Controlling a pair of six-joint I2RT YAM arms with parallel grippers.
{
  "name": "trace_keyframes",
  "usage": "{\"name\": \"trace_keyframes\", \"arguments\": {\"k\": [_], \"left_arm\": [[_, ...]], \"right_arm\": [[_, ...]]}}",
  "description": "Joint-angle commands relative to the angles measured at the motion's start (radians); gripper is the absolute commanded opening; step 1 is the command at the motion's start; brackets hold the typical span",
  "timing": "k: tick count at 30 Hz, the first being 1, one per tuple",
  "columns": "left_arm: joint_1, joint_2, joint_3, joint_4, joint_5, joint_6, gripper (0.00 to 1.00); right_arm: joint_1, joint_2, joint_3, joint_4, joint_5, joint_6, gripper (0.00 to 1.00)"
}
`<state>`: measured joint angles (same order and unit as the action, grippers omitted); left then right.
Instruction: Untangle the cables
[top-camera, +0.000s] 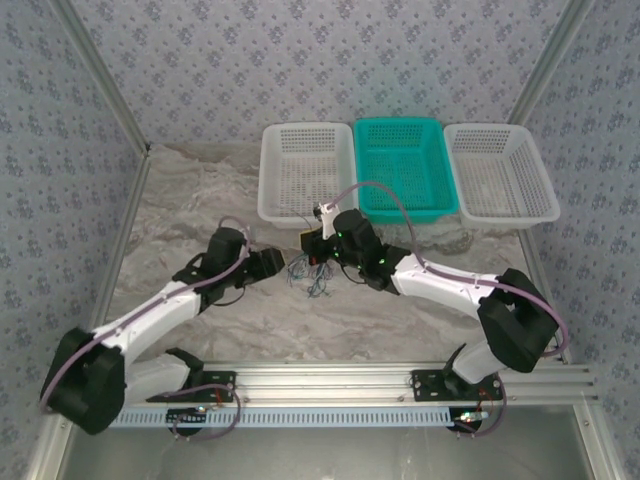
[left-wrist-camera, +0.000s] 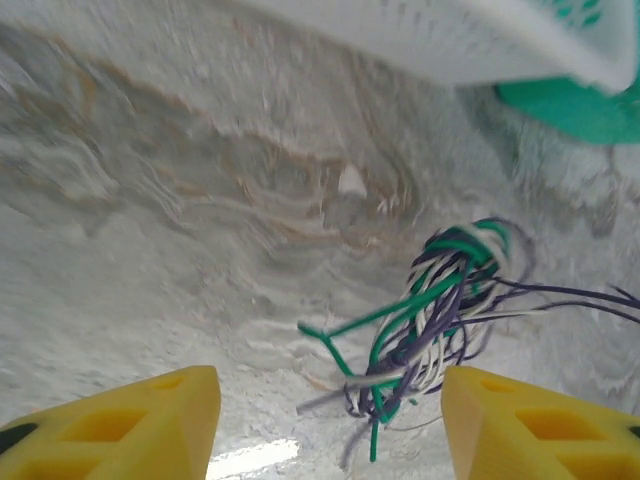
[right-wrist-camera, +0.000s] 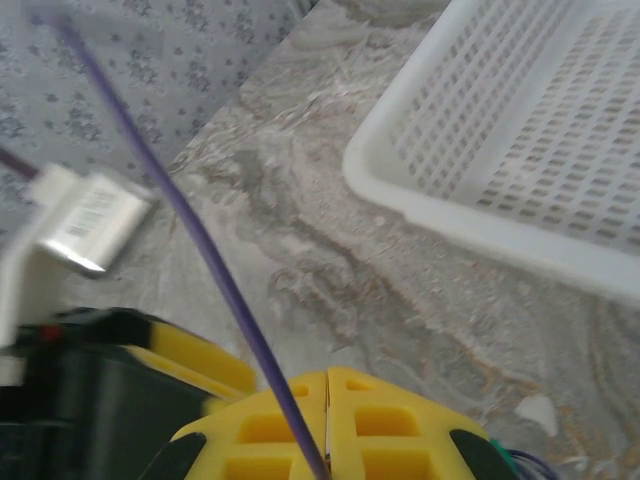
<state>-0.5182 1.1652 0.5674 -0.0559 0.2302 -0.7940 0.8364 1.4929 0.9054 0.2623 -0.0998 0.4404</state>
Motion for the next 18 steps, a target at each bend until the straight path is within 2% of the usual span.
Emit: {"name": "trace_keyframes", "arguments": {"k": [1, 4, 6, 9, 10, 12, 14, 18], "left_arm": [[-0.028, 0.076, 0.018, 0.14, 0.076, -0.044, 0.65], [-0.038, 0.154, 0.045, 0.211, 0.121, -0.051, 0.67], [-0.047, 0.198, 0.071, 0.203, 0.111, -0.038, 0.66], [-0.061, 0.252, 0.103, 0.156, 0.08, -0.02, 0.53], [-0.061, 0.268, 0.107, 0.15, 0.078, -0.021, 0.43], [-0.064, 0.289, 0.11, 0.126, 0.063, -0.024, 0.18], [-0.065, 0.299, 0.107, 0.091, 0.036, -0.025, 0.0], [-0.065, 0.283, 0.092, 0.028, -0.038, -0.015, 0.0]], "right_arm": [[0.005, -0.014, 0.024, -0.023, -0.091, 0.065, 0.0], [0.005, -0.014, 0.036, -0.025, -0.108, 0.08, 0.0], [0.004, -0.016, 0.041, -0.029, -0.115, 0.088, 0.0], [0.002, -0.02, 0.045, -0.03, -0.117, 0.112, 0.0], [0.0, -0.023, 0.046, -0.033, -0.116, 0.121, 0.0], [-0.007, -0.03, 0.053, -0.05, -0.115, 0.135, 0.0], [-0.015, -0.039, 0.056, -0.064, -0.116, 0.138, 0.0], [-0.056, -0.096, 0.049, -0.118, -0.063, 0.152, 0.0]]}}
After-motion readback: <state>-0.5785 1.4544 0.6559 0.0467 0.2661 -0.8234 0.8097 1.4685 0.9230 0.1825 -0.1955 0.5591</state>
